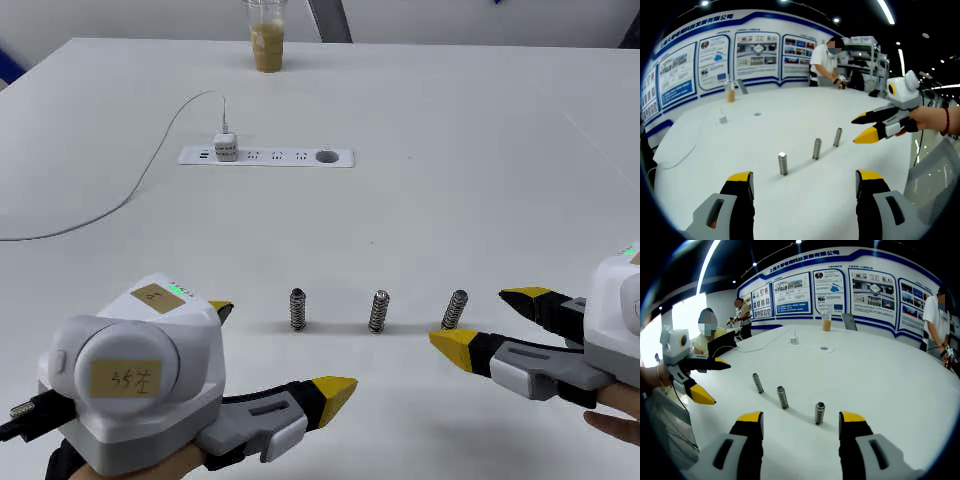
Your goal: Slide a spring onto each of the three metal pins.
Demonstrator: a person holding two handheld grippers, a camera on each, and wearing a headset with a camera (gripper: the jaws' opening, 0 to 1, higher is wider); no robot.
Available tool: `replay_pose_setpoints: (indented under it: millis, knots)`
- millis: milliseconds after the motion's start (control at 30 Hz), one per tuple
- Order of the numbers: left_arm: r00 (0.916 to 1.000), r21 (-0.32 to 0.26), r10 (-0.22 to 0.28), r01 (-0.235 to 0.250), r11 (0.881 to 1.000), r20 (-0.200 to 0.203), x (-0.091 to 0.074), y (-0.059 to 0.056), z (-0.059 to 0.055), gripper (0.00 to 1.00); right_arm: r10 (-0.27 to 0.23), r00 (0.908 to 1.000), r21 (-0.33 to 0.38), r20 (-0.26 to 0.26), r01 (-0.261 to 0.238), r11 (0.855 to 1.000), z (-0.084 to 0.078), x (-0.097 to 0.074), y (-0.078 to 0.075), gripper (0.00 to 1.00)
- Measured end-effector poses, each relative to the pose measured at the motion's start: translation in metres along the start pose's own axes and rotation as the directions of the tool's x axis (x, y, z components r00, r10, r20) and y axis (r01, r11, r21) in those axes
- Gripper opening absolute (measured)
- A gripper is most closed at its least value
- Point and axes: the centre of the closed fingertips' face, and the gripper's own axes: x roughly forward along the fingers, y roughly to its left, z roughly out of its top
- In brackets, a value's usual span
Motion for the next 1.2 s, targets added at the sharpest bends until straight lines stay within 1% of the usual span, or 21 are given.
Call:
replay_pose_setpoints:
  millis: [100, 233, 367, 500, 600, 800, 967, 1067, 1200]
  knots:
    - [0.9999, 0.006, 0.003, -0.003, 1.0, -0.01, -0.006, 0.0, 0.002, 0.85, 0.009, 1.0, 0.025, 0.002, -0.009, 1.0, 0.001, -0.006, 0.002, 0.64]
    - [1.0, 0.01, 0.002, -0.001, 1.0, -0.006, -0.013, 0.001, 0.005, 0.87, 0.005, 1.0, 0.026, -0.006, -0.005, 1.0, -0.002, -0.012, 0.004, 0.69]
    - [0.9999, 0.006, 0.006, -0.006, 1.0, -0.009, -0.017, 0.003, 0.006, 0.88, 0.009, 1.0, 0.05, -0.002, -0.009, 0.999, -0.003, -0.019, 0.007, 0.71]
    - [1.0, -0.007, 0.007, -0.007, 1.0, -0.002, -0.022, 0.003, 0.006, 0.91, 0.018, 0.9998, 0.063, -0.006, -0.018, 0.998, -0.004, -0.025, 0.012, 0.74]
    - [1.0, -0.015, 0.008, -0.008, 1.0, -0.003, -0.024, 0.003, 0.005, 0.92, 0.029, 0.9994, 0.067, -0.018, -0.028, 0.997, -0.006, -0.028, 0.016, 0.77]
    - [0.9999, -0.021, 0.016, -0.016, 1.0, -0.002, -0.027, 0.005, 0.0, 0.97, 0.035, 0.9994, 0.067, -0.008, -0.034, 0.997, -0.005, -0.035, 0.023, 0.81]
    - [0.9998, -0.037, 0.018, -0.018, 0.999, -0.004, -0.03, 0.006, -0.003, 1.0, 0.038, 0.9993, 0.07, 0.005, -0.039, 0.997, -0.003, -0.038, 0.027, 0.86]
    - [0.9996, -0.05, 0.025, -0.026, 0.998, -0.015, -0.031, 0.008, -0.006, 1.0, 0.041, 0.9992, 0.07, 0.005, -0.041, 0.997, -0.003, -0.039, 0.03, 0.89]
    - [0.9994, -0.051, 0.031, -0.031, 0.998, -0.015, -0.033, 0.01, -0.008, 1.0, 0.041, 0.9991, 0.069, 0.006, -0.041, 0.997, -0.003, -0.042, 0.031, 0.91]
